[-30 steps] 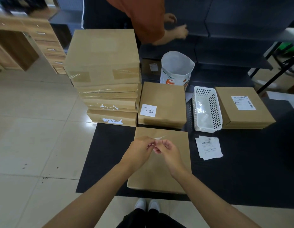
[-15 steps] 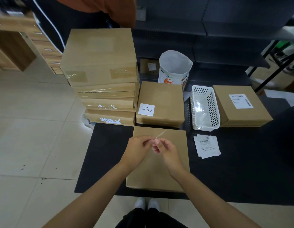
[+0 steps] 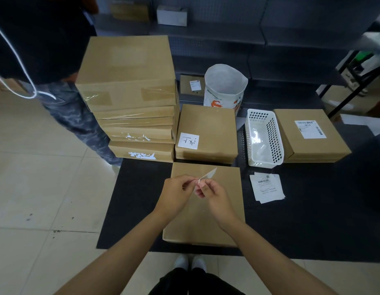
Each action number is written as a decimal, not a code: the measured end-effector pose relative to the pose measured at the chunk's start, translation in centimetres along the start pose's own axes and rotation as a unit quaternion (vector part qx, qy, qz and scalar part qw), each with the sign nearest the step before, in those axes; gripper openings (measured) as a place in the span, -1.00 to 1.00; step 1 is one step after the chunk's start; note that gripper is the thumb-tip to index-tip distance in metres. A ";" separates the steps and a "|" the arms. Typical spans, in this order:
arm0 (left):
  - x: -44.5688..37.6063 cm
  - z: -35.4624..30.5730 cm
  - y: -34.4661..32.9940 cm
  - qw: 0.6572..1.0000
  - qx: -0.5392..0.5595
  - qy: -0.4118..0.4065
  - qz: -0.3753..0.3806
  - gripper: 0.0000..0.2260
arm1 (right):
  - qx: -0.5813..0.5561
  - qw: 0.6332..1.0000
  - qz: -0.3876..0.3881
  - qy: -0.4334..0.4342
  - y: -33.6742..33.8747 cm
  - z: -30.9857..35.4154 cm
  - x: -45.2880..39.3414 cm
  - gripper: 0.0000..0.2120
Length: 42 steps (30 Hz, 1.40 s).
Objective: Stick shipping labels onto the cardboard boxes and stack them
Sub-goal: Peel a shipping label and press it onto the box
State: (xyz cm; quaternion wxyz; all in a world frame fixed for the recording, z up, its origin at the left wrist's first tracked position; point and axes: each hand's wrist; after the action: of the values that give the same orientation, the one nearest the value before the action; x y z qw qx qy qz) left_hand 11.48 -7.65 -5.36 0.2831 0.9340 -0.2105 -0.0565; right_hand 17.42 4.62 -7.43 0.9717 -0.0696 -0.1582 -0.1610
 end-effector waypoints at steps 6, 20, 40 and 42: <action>0.2 0.0 -0.1 1.000 -0.010 -0.016 0.010 -0.85 | 0.007 1.000 -0.008 -0.005 0.1 -0.1 0.0 -0.86; 0.2 0.1 -0.3 1.000 -0.012 -0.011 -0.001 -0.85 | 0.020 0.999 -0.001 0.026 -0.1 -0.3 0.1 -0.86; 0.4 -0.1 -0.8 1.000 -0.002 -0.016 0.015 -0.93 | 0.222 0.962 -0.022 0.159 0.8 -0.6 0.6 -0.89; 0.4 0.1 -0.9 1.000 -0.001 -0.009 0.017 -0.94 | 0.221 0.962 -0.027 0.161 0.7 -0.5 0.7 -0.88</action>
State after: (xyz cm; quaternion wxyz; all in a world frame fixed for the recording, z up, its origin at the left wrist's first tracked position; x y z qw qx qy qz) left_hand 12.13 -7.18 -5.89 0.2826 0.9296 -0.2286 -0.0607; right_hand 18.46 5.02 -7.74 0.9707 0.1783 -0.0337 -0.1576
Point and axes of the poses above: each hand's wrist, its own x-axis away from the middle knuckle, its own y-axis out of the back of the hand, z = x × y, and after that the axes turned 5 degrees about -x, right-handed
